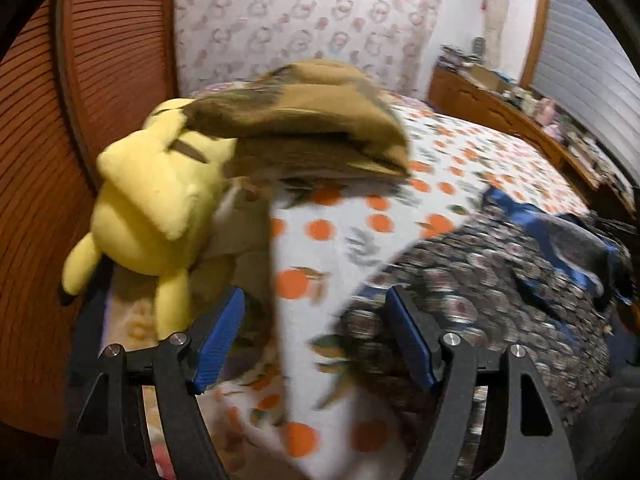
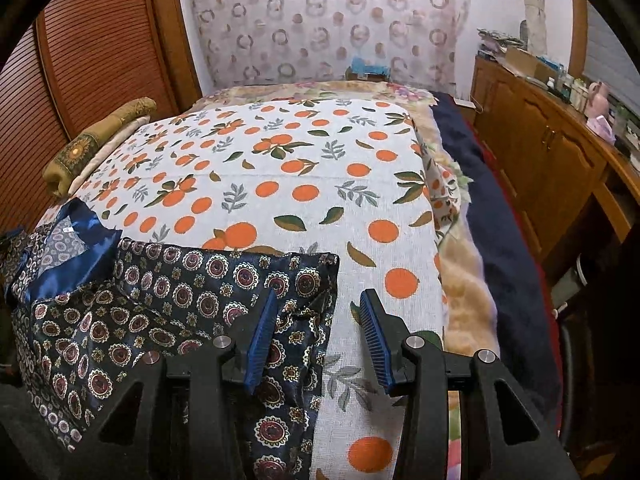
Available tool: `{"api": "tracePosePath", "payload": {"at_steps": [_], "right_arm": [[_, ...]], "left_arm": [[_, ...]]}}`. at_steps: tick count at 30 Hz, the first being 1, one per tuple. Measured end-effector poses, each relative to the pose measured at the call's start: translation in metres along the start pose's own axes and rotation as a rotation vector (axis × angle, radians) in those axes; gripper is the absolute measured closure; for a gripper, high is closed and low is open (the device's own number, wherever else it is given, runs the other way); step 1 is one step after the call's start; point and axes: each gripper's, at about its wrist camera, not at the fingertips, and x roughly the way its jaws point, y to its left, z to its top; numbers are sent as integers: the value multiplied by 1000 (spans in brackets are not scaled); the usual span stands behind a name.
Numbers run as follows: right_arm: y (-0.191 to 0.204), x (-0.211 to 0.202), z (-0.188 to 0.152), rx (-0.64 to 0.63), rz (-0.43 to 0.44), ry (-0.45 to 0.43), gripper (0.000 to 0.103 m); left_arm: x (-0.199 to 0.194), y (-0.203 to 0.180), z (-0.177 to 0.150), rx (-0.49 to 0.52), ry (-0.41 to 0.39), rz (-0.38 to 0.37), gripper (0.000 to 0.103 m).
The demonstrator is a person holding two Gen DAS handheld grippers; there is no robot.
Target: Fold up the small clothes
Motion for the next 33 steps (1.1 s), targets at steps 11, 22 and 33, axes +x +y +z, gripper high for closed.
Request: {"api": "tracePosePath", "payload": {"at_steps": [11,22,33], "right_arm": [[4,0,-1,-11,0,-13,58],[7,2,-2,-19,-3,-17,58],[2,6,1,-1,-4,-11,58]], "left_arm": [[-1,-40,-4,94,23,-20,29],[-24,19,2,-12,-56,130,29],[2,-3,-12,73,33,119,29]]}}
